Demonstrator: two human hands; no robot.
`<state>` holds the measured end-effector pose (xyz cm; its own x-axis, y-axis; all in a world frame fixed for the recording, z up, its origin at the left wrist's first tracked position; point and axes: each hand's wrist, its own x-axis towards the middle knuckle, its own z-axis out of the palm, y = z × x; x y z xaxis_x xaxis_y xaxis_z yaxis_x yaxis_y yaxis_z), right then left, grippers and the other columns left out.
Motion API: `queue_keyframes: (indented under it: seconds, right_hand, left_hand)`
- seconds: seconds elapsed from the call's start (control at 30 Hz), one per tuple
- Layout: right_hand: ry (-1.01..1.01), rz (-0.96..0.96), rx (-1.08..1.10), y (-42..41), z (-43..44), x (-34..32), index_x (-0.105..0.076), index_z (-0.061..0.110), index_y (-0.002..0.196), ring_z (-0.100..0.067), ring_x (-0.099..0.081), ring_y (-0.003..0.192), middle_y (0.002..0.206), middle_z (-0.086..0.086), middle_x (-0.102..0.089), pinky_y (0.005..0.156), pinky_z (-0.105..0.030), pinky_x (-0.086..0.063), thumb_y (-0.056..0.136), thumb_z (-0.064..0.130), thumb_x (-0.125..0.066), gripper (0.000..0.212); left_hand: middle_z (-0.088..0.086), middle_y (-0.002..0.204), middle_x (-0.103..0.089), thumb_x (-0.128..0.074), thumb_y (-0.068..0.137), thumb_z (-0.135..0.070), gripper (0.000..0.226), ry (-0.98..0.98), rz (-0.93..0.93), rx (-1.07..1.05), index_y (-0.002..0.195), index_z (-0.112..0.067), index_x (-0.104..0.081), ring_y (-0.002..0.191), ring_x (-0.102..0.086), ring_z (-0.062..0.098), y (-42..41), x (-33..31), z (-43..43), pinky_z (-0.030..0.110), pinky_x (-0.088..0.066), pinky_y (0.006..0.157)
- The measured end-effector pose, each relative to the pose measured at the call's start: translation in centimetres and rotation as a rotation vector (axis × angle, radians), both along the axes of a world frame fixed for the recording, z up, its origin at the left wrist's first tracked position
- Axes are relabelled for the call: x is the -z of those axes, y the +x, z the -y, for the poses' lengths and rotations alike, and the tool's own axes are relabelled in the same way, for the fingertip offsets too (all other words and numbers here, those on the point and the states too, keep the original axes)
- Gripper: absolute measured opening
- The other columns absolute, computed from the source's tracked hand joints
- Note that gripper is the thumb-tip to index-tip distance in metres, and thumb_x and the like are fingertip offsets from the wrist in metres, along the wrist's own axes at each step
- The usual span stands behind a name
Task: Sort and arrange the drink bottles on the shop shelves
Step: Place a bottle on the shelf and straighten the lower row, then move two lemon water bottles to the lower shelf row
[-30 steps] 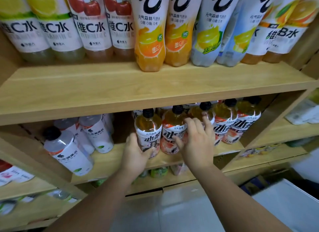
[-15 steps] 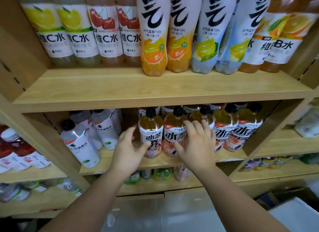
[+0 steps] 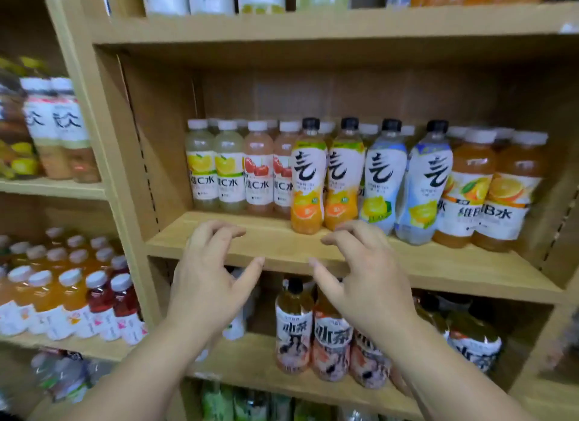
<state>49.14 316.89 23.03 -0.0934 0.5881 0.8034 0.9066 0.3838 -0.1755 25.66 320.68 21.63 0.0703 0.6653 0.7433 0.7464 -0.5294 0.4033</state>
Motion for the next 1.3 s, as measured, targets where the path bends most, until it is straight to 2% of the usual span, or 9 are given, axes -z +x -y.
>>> queue_keyframes:
  seconds: [0.17, 0.3, 0.43, 0.53, 0.63, 0.8, 1.0, 1.2, 1.3]
  right_hand:
    - [0.132, 0.11, -0.013, -0.9, -1.2, -10.4, -0.068, 0.021, 0.108, -0.023, -0.057, 0.102, 0.108, 0.002, -0.057, 0.087, -0.04, -0.052, 0.084, 0.057, -0.055, 0.045]
    - [0.234, 0.107, -0.007, -1.0, -1.2, -17.3, -0.069, 0.023, 0.105, -0.023, -0.055, 0.101, 0.106, 0.003, -0.058, 0.085, -0.036, -0.049, 0.084, 0.058, -0.056, 0.043]
    - [0.276, 0.057, 0.006, -0.5, -1.4, -22.1, -0.069, 0.022, 0.105, -0.02, -0.055, 0.105, 0.104, 0.003, -0.058, 0.084, -0.031, -0.042, 0.086, 0.06, -0.055, 0.045]
    - [0.256, -0.009, -0.006, 0.0, -1.9, -24.9, -0.068, 0.021, 0.111, -0.017, -0.055, 0.106, 0.106, 0.005, -0.058, 0.09, -0.03, -0.042, 0.089, 0.054, -0.064, 0.04]
    - [0.223, -0.054, 0.025, -0.1, -2.8, -27.2, -0.062, 0.022, 0.123, -0.016, -0.055, 0.109, 0.112, 0.004, -0.057, 0.092, -0.032, -0.045, 0.088, 0.055, -0.066, 0.048]
    - [0.094, -0.245, 0.037, -1.3, -5.0, -31.4, -0.047, 0.019, 0.139, -0.018, -0.056, 0.113, 0.125, 0.0, -0.055, 0.085, -0.032, -0.044, 0.086, 0.058, -0.07, 0.069]
    - [-0.046, -0.46, 0.02, -2.2, -8.6, -32.6, -0.052, 0.017, 0.133, -0.021, -0.058, 0.107, 0.125, -0.001, -0.063, 0.078, -0.034, -0.043, 0.083, 0.056, -0.075, 0.068]
    - [-0.105, -0.468, 0.036, -1.7, -10.1, -32.9, -0.062, 0.021, 0.114, -0.018, -0.064, 0.093, 0.106, 0.002, -0.068, 0.071, -0.035, -0.05, 0.079, 0.062, -0.075, 0.055]
    - [-0.092, -0.445, 0.041, -1.7, -10.1, -32.8, -0.061, 0.022, 0.113, -0.014, -0.062, 0.089, 0.104, 0.003, -0.067, 0.064, -0.032, -0.045, 0.082, 0.061, -0.073, 0.051]
  left_hand:
    - [0.002, 0.129, -0.049, -0.072, 0.076, -0.051, 0.06, 0.179, -0.097, -0.107, 0.125, -0.018, -0.063, 0.12, -0.054, 0.024, -0.8, -10.4, 0.4, 0.039, -0.048, 0.099]
    - [-0.002, 0.127, -0.048, -0.079, 0.077, -0.047, 0.057, 0.253, -0.116, -0.105, 0.126, -0.022, -0.061, 0.119, -0.053, 0.02, -0.4, -17.5, 0.8, 0.034, -0.044, 0.1]
    - [-0.009, 0.121, -0.045, -0.074, 0.08, -0.049, 0.054, 0.271, -0.018, -0.034, 0.125, -0.025, -0.059, 0.118, -0.051, 0.015, 0.0, -23.0, -0.3, 0.031, -0.041, 0.101]
    - [-0.007, 0.129, -0.046, -0.07, 0.084, -0.052, 0.057, 0.241, -0.045, -0.044, 0.132, -0.027, -0.053, 0.123, -0.049, 0.018, -0.3, -26.1, -2.2, 0.039, -0.043, 0.105]
    - [0.003, 0.137, -0.048, -0.068, 0.086, -0.051, 0.061, 0.257, -0.064, -0.104, 0.137, -0.021, -0.052, 0.131, -0.046, 0.026, -1.3, -28.5, -4.6, 0.043, -0.04, 0.109]
    - [0.014, 0.144, -0.045, -0.07, 0.089, -0.045, 0.072, 0.155, 0.14, -0.199, 0.147, -0.014, -0.041, 0.134, -0.045, 0.035, -4.0, -31.8, -9.0, 0.046, -0.038, 0.111]
    - [0.016, 0.137, -0.05, -0.071, 0.088, -0.044, 0.071, -0.052, 0.324, -0.177, 0.142, -0.011, -0.039, 0.123, -0.053, 0.038, -5.6, -34.0, -13.0, 0.046, -0.046, 0.1]
    - [0.006, 0.119, -0.059, -0.081, 0.084, -0.035, 0.066, -0.147, 0.484, -0.024, 0.132, -0.012, -0.042, 0.101, -0.055, 0.027, -5.8, -35.5, -15.4, 0.039, -0.046, 0.082]
    - [0.005, 0.113, -0.058, -0.081, 0.085, -0.026, 0.063, -0.178, 0.511, 0.013, 0.132, -0.012, -0.042, 0.097, -0.054, 0.025, -6.0, -35.6, -16.0, 0.037, -0.042, 0.079]
